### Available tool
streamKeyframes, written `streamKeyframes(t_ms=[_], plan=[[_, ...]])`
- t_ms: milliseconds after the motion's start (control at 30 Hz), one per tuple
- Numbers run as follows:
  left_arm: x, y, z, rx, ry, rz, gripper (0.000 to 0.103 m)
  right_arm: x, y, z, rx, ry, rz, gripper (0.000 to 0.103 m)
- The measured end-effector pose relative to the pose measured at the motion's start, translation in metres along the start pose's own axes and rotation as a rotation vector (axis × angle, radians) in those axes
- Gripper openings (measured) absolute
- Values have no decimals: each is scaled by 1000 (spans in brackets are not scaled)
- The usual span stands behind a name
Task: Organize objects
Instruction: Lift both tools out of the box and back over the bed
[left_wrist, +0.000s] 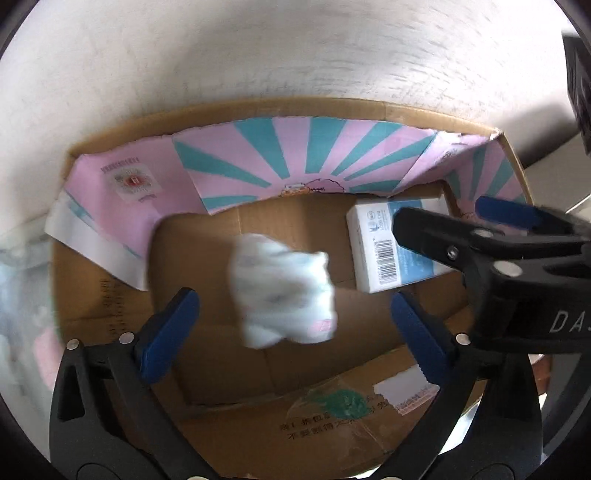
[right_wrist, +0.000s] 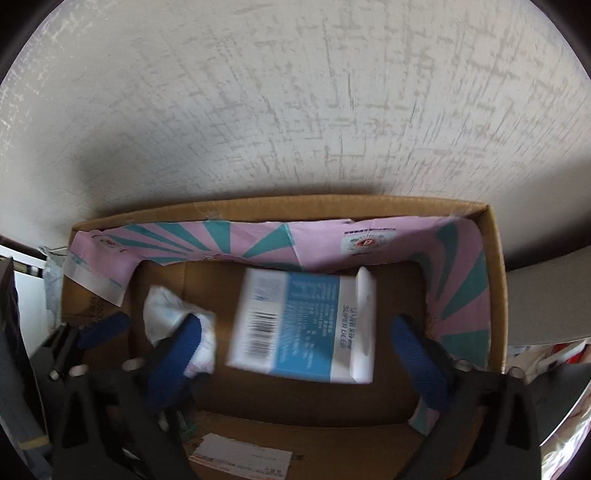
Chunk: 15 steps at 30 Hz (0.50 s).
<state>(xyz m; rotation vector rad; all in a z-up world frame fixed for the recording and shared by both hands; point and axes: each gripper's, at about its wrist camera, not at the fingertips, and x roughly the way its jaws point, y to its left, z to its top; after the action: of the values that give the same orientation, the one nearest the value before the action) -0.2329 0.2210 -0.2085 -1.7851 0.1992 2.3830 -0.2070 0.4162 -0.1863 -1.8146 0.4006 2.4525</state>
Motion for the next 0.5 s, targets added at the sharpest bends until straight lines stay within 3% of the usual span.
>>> streamKeyframes(t_ms=[233,500], plan=[[-19,-17,-3,90,-27,42,103,-15,3,-4,17,-17,11,103],[-42,-15,-6,88,-69,30,103,-33,5,-2,-10,-28,-17,103]])
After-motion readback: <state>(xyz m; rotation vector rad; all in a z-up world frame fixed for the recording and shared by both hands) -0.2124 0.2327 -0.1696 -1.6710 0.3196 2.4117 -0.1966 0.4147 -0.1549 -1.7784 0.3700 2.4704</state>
